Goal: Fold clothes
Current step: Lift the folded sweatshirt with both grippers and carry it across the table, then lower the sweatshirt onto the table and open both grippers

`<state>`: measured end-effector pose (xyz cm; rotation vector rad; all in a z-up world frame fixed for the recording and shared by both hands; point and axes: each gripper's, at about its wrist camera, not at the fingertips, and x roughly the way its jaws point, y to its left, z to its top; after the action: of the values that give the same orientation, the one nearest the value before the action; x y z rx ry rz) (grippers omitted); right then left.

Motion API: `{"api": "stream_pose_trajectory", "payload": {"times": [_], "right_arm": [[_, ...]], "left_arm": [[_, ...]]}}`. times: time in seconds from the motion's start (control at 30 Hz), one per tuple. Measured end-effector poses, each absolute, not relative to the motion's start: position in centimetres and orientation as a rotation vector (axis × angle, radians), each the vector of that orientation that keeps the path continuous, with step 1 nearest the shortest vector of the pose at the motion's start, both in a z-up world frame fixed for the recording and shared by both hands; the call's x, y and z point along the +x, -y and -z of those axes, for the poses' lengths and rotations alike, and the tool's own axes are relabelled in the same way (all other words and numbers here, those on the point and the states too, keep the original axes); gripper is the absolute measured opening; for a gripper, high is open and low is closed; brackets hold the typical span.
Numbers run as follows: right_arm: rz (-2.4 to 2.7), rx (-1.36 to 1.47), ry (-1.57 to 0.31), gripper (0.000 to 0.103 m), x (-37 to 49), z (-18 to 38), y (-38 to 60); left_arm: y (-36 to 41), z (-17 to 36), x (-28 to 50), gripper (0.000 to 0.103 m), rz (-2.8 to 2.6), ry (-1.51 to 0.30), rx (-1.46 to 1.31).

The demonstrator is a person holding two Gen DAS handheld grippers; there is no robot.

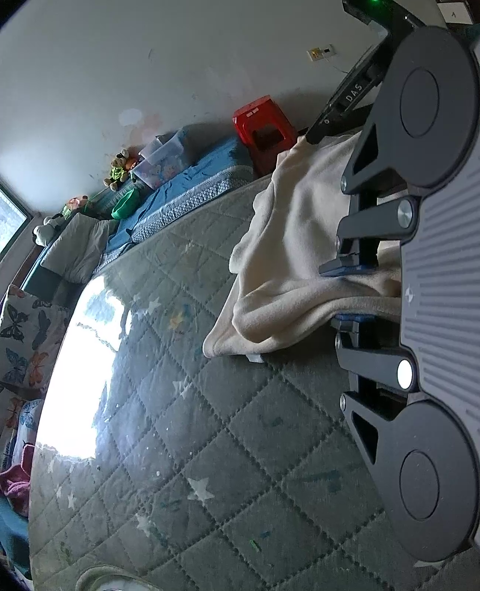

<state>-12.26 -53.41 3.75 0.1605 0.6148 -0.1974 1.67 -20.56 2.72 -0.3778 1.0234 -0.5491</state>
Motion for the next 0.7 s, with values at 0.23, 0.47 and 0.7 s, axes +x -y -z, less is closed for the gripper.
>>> {"api": "stream_pose_trajectory", "payload": {"times": [0.23,0.47,0.7], "right_arm": [[0.150,0.135,-0.596,0.037,-13.4,-4.2,51.3],[0.081,0.099,-0.599,0.055,-15.1,-3.9,47.9],[0.062,0.072,-0.624,0.060,-16.5,-2.7,46.0]], "left_arm": [[19.9,-3.0,1.2,0.041,0.529,-1.001,-0.345],[19.2,-3.4,0.3,0.049,0.525,-0.964,-0.299],[19.4,-3.6,-1.6,0.056,0.538,-0.919,-0.202]]}}
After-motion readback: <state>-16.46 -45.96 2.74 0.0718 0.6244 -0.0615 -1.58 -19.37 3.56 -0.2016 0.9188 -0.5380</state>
